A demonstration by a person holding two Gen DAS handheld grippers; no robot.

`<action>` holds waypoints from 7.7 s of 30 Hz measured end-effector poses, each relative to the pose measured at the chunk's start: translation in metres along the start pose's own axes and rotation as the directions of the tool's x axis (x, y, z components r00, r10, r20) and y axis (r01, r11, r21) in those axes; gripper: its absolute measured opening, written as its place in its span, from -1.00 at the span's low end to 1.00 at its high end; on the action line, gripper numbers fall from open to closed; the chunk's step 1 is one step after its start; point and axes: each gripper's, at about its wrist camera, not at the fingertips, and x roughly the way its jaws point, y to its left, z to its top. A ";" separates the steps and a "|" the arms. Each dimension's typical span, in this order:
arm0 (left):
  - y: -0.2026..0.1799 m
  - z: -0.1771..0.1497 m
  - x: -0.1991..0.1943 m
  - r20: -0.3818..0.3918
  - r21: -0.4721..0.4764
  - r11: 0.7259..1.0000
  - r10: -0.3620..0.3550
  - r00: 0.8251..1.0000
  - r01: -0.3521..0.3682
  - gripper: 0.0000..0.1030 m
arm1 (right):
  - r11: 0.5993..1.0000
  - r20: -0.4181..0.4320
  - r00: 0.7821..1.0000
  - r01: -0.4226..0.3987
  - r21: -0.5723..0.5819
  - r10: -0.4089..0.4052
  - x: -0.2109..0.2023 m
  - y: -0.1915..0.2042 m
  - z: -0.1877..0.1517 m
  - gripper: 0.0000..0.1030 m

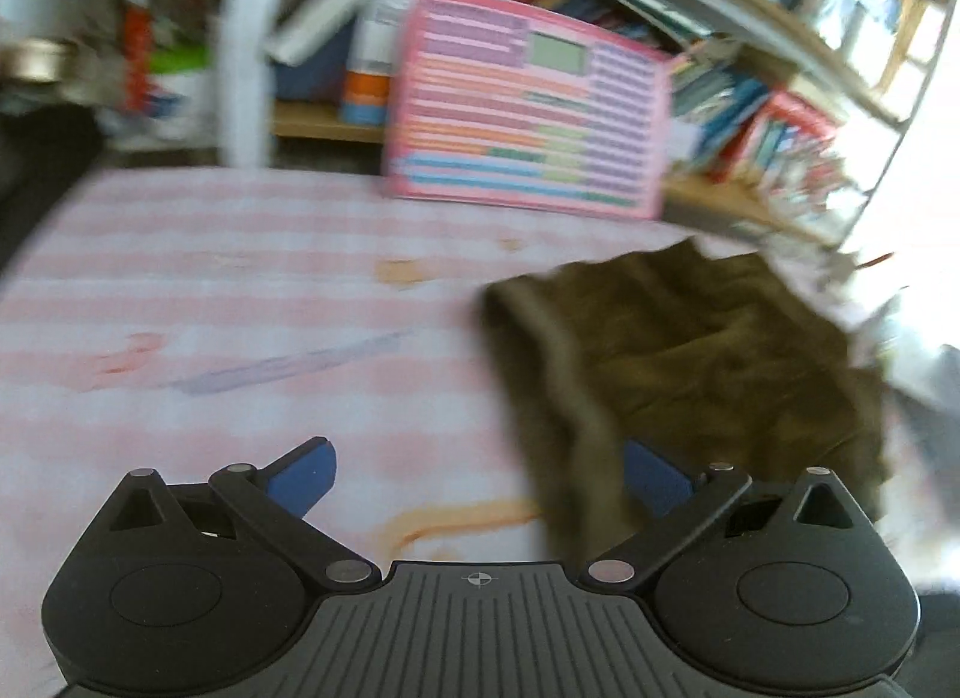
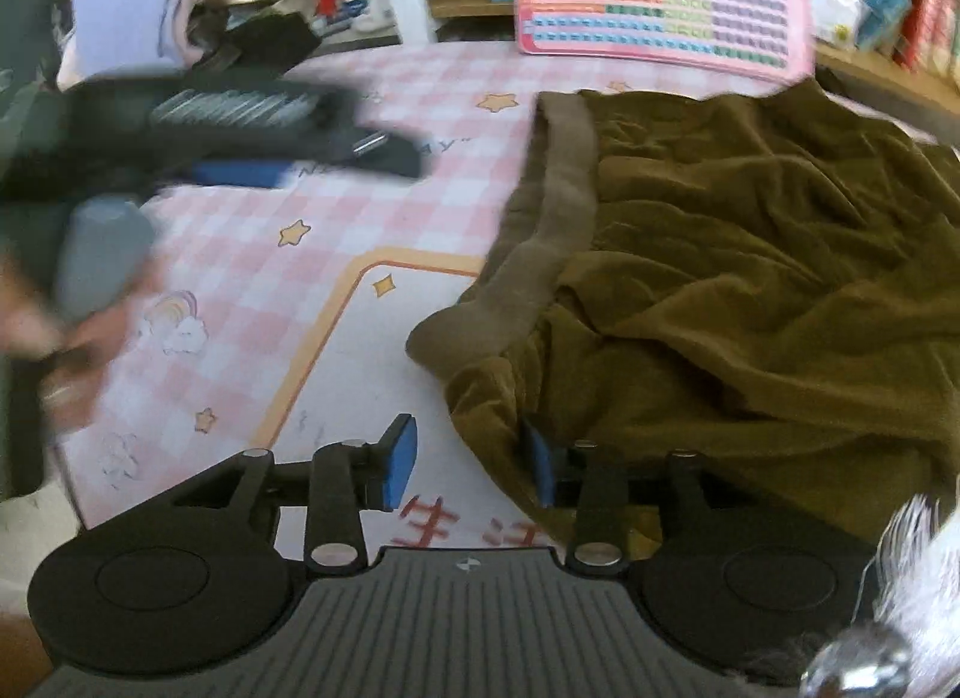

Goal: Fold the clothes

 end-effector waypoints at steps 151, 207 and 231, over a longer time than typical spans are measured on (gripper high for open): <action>0.097 -0.077 -0.067 -0.043 -0.305 0.952 0.025 0.999 -0.037 -0.11 | 0.598 -0.092 0.796 0.521 0.609 -0.599 -0.085 -0.187 -0.079 -0.48; 0.024 -0.078 -0.130 0.305 -0.645 0.763 0.305 0.902 -0.040 -0.80 | 0.979 -0.002 0.981 0.196 0.052 -0.196 -0.085 -0.204 -0.083 -0.45; 0.062 -0.115 -0.125 -0.128 -0.689 0.528 0.586 0.800 -0.497 -0.33 | 0.990 0.054 0.999 -0.010 0.138 0.003 -0.097 -0.226 -0.065 -0.41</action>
